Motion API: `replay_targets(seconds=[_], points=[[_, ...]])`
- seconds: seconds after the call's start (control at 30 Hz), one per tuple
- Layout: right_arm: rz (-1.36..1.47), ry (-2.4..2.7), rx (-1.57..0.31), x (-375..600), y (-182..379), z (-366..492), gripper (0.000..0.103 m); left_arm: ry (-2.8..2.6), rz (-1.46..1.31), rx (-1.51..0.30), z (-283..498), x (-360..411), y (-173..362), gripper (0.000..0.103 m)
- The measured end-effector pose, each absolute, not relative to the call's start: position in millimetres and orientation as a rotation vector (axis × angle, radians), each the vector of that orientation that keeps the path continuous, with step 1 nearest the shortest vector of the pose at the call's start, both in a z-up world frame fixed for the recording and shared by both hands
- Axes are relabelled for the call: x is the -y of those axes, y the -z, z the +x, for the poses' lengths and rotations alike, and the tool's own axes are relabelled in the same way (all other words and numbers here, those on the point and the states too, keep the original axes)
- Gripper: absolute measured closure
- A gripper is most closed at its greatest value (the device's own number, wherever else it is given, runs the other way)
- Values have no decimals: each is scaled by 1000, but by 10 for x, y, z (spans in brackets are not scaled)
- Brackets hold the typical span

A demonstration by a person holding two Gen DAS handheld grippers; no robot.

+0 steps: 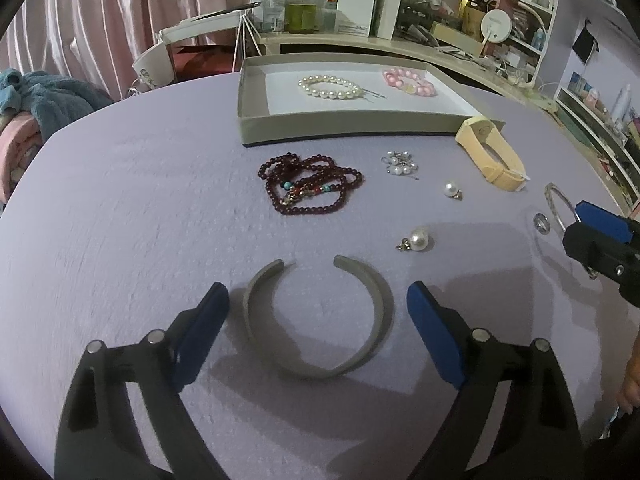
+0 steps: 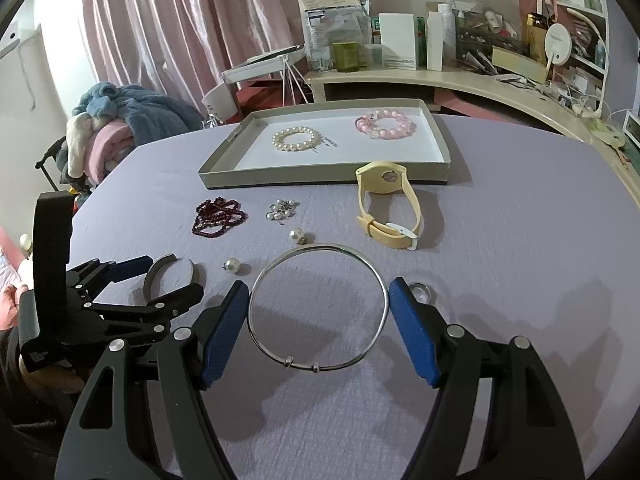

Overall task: Organize jewelry
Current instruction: 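Grasp the grey metal cuff with the left gripper while the right gripper lifts the silver bangle, then lower the silver bangle and grey cuff into the tray and open both grippers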

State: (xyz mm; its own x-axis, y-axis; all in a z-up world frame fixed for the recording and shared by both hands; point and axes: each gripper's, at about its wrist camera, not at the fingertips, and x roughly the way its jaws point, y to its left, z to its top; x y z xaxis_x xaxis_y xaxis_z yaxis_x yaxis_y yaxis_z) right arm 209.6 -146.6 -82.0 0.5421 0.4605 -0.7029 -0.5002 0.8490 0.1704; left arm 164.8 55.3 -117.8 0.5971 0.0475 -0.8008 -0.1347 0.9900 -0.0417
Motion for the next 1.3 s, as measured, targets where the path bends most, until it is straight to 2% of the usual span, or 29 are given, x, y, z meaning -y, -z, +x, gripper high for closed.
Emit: replay_targets(seconds=[0.1,0.13,0.17,0.2,0.43,0.9,1.3], points=[[-51,-571,-818,1471,818,2100,30,-115,-96,-924,1646,-541,1179,16],[-52,-571,-818,1472,819,2101,30,-119,-93,-922,1641,-541,1178,21],[-52,-571,-818,1472,818,2101,30,-130,-85,-914,1633,-546,1171,35],[-51,-572,-816,1474,815,2100,30,-128,-82,-908,1632,-546,1161,36],[-39,-566,-795,1520,743,2121,30,-126,-160,-850,1564,-740,975,37],[-10,-550,-664,1550,305,2467,30,-152,-181,-591,1675,-1020,-7,37],[-33,-514,-609,1364,73,3079,30,-122,-152,-559,2044,-981,-251,37]])
